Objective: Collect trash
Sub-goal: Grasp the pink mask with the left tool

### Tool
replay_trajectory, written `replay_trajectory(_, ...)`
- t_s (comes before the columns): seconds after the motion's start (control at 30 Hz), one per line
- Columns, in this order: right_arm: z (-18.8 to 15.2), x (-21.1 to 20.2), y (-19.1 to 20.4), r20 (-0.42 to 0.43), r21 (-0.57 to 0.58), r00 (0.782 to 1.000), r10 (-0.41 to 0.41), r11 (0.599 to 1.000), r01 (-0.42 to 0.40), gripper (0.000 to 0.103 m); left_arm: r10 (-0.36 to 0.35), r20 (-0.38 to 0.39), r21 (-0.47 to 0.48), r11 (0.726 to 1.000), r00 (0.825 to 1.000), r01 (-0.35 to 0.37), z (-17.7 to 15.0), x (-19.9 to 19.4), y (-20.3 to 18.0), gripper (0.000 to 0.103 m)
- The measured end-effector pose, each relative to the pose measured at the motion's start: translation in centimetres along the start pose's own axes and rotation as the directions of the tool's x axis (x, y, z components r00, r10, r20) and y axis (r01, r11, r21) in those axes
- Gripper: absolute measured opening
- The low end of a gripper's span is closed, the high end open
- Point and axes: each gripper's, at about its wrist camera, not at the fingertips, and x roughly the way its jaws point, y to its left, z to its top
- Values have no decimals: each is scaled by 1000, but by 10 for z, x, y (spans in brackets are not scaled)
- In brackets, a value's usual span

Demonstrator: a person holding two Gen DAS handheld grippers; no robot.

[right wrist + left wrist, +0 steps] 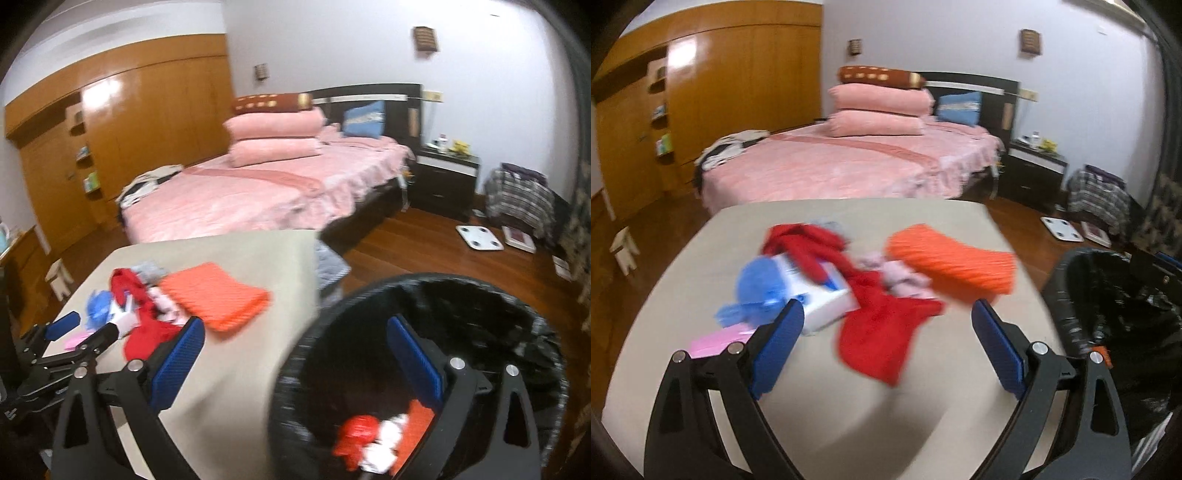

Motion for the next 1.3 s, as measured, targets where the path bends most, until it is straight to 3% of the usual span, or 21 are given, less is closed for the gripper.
replay_trajectory(0.23,-12,32,59,-43,-77,997,59,995,-63,97,100,-20,-56,993,995,-101,-11,-3,51,89)
replay_trajectory(0.53,-34,68,102,-113,-147,992,63,986,-79,97,198,-81,-105,973,977,-206,-29,4,107,89)
replay_trajectory(0.87,-49,88,123,-149,-222,988,48,972,-81,97,177,-168,-147,968,970,-203,-30,33,140,89)
replay_trajectory(1.03,-52,92,126,-170,-232,984,48,969,-87,97,150,-238,-152,970,960,-189,-35,49,145,79)
replay_trajectory(1.13,-52,93,127,-177,-233,983,51,968,-92,97,133,-247,-153,973,960,-174,-36,51,146,68)
replay_trajectory(1.3,-51,92,129,-180,-228,981,68,968,-109,97,104,-232,-153,978,967,-142,-37,49,145,40)
